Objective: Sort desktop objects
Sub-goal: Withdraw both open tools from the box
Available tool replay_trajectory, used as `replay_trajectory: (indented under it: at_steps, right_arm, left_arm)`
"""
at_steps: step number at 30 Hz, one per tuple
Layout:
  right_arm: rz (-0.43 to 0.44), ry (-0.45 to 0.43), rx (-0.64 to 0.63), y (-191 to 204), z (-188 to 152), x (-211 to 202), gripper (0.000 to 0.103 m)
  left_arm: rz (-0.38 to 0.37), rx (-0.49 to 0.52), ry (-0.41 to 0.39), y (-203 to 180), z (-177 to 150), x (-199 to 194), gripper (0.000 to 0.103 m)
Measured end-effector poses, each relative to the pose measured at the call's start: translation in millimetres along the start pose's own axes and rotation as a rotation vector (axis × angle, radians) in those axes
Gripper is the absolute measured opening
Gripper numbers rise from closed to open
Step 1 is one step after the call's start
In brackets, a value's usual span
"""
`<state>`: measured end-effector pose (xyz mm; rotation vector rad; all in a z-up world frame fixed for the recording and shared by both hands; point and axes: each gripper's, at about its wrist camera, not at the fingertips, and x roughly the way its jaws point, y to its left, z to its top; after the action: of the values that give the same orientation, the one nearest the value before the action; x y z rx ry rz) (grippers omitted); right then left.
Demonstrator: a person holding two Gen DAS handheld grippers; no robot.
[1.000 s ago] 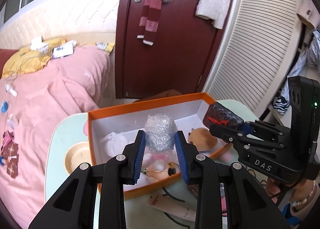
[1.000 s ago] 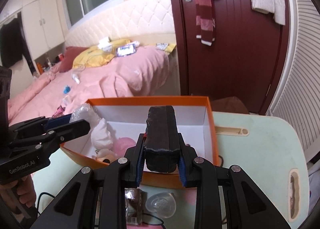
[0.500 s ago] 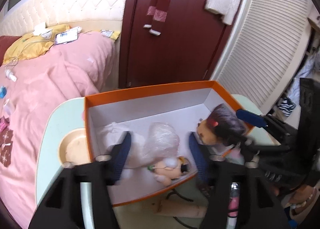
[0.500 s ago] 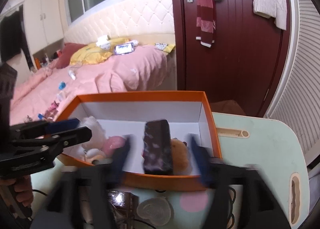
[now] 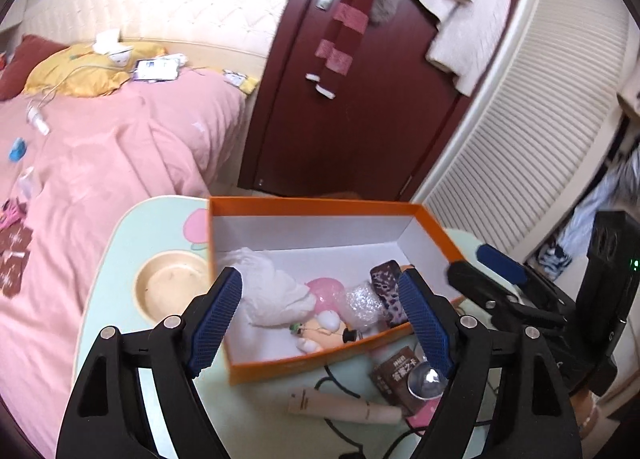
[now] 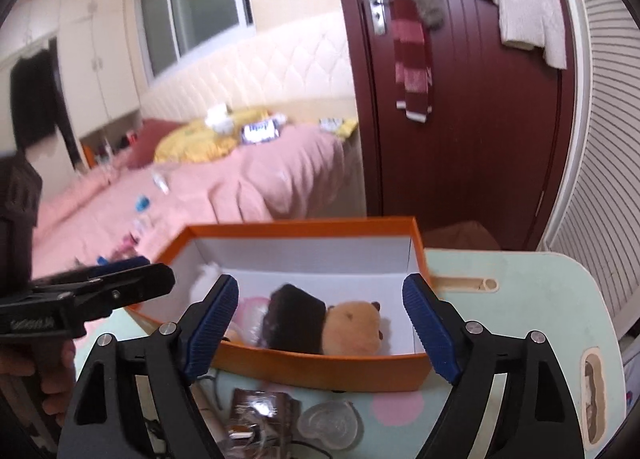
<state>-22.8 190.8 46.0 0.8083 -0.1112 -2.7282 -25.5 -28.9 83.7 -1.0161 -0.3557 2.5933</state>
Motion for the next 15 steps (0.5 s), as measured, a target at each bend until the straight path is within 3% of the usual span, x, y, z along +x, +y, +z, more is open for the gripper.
replay_trajectory:
  at_steps: [6,10,15]
  right_arm:
    - [-0.073,-0.012,-0.004,-4,-7,-34,0.084]
    - [-0.124,0.049,0.005,-10,-29,-49,0.084]
    - [-0.158,0.127,0.109,-21,-64,-61,0.084]
  left_arm:
    - [0.094,-0.006,0.092,3,-20,-17,0.081]
    - [0.134,-0.010,0.140,5,-47,-25,0.081]
    - [0.170,-0.017,0.204,6,-78,-24,0.081]
